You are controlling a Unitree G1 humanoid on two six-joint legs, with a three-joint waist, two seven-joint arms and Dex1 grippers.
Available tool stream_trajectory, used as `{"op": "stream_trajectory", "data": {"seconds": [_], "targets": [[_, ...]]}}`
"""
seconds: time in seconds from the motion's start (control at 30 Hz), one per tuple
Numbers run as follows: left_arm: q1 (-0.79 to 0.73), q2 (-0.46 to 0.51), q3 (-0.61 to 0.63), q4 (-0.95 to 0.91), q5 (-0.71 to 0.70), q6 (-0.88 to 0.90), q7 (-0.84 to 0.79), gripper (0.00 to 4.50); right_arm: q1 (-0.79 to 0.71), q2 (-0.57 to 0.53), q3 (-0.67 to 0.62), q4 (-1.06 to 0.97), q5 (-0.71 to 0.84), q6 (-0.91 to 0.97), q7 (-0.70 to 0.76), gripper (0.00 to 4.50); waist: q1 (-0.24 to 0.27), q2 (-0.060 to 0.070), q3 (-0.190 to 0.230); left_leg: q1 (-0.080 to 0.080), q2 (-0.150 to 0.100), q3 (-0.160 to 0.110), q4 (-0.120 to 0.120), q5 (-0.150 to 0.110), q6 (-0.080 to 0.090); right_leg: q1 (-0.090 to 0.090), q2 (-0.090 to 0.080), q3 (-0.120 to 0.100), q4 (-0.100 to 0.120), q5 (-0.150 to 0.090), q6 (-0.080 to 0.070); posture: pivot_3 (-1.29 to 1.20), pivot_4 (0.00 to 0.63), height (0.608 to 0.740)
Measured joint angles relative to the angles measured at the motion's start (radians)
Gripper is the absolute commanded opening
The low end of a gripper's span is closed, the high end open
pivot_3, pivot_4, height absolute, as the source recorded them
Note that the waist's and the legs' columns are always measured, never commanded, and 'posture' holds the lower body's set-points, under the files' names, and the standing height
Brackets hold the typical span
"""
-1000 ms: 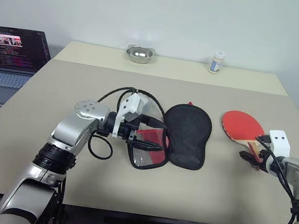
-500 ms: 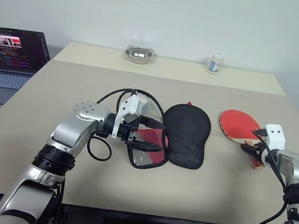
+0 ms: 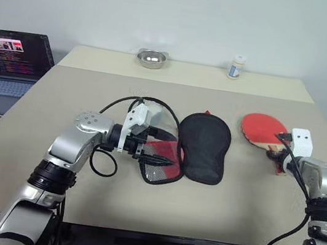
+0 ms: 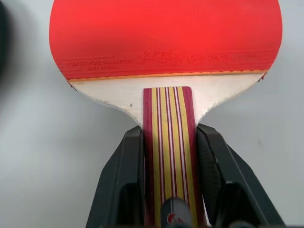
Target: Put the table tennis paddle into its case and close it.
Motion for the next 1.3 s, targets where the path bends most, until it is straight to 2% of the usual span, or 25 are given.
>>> {"op": "stream_trajectory", "data": {"seconds": [0.07, 0.23, 0.37, 0.53, 0.73, 1.3], "targets": [[0.001, 0.006, 0.009, -0.001, 0.000, 0.000, 0.002, 3.80, 0.000, 0.056, -0.026, -0.159, 0.029, 0.089, -0.044, 1.12, 0.000, 0.000, 0.000, 0.000, 0.001, -0.001, -0.001, 0.000, 0.000, 0.000, 0.001, -0.002, 0.000, 0.000, 0.000, 0.00, 0.150, 0.740], [0.008, 0.028, 0.025, 0.002, 0.001, -0.002, 0.003, 3.80, 0.048, 0.308, -0.059, -0.453, 0.054, 0.308, -0.197, 1.12, 0.004, 0.000, 0.000, 0.000, 0.000, -0.003, -0.001, 0.000, 0.000, 0.000, 0.000, -0.004, 0.000, -0.001, -0.002, 0.00, 0.150, 0.740], [0.009, 0.043, 0.039, 0.011, 0.001, -0.003, 0.004, 3.80, 0.098, 0.510, -0.062, -0.576, 0.052, 0.428, -0.300, 1.12, 0.003, 0.000, 0.000, -0.002, -0.003, -0.002, 0.000, 0.000, 0.000, -0.001, -0.001, -0.003, 0.000, -0.001, -0.002, 0.00, 0.150, 0.740], [0.008, 0.054, 0.047, 0.013, 0.002, -0.001, 0.008, 3.80, 0.119, 0.641, -0.042, -0.624, 0.023, 0.427, -0.382, 1.12, 0.004, 0.000, 0.000, -0.003, -0.003, -0.003, 0.000, 0.000, 0.000, 0.000, -0.001, -0.004, -0.001, -0.001, -0.001, 0.00, 0.150, 0.740], [0.003, 0.054, 0.046, 0.013, 0.002, 0.011, 0.020, 3.80, 0.150, 0.692, -0.005, -0.595, 0.007, 0.384, -0.412, 1.12, 0.003, 0.000, 0.000, -0.003, -0.002, -0.003, 0.000, 0.000, 0.000, -0.001, -0.001, -0.004, -0.001, -0.001, -0.001, 0.00, 0.150, 0.740], [-0.001, 0.055, 0.045, 0.013, 0.003, 0.014, 0.019, 3.80, 0.167, 0.698, 0.058, -0.467, -0.026, 0.230, -0.441, 1.12, 0.002, 0.000, 0.000, -0.003, -0.002, -0.003, 0.000, 0.000, 0.000, -0.001, 0.000, -0.004, -0.001, -0.001, -0.001, 0.00, 0.150, 0.740]]}}
